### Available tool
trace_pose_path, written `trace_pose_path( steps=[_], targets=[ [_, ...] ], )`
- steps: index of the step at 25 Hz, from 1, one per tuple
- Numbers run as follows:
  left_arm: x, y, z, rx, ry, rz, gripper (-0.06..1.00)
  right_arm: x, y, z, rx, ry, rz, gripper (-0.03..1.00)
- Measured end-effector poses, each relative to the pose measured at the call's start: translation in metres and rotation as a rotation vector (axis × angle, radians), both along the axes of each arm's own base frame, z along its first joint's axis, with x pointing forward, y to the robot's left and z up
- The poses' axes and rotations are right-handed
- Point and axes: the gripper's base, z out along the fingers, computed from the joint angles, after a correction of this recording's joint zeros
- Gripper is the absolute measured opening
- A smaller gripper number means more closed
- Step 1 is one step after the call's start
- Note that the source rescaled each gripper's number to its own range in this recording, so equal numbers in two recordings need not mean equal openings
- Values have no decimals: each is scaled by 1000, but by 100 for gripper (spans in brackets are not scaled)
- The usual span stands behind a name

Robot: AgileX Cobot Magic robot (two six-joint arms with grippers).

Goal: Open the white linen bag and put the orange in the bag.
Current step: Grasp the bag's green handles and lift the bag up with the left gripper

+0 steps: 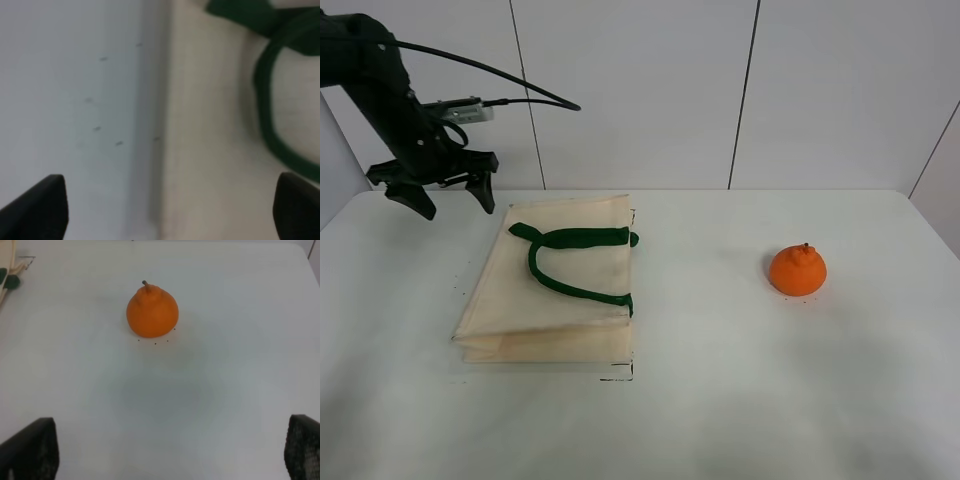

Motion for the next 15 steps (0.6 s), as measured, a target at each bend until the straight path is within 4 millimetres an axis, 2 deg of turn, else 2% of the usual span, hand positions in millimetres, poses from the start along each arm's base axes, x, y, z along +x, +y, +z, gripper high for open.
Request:
trace_pose_path(
  steps=[6,9,12,15],
  targets=[
    [5,-54,-30,-14,32,-21,99,0,0,0,0,0,0,100],
    [7,-73,-41,-23,14,-33,99,0,0,0,0,0,0,100],
    [9,-83,-51,-36,0,-19,99,0,0,0,0,0,0,100],
    [13,-84,-69,-32,21,-5,99,0,0,0,0,0,0,100]
  ],
)
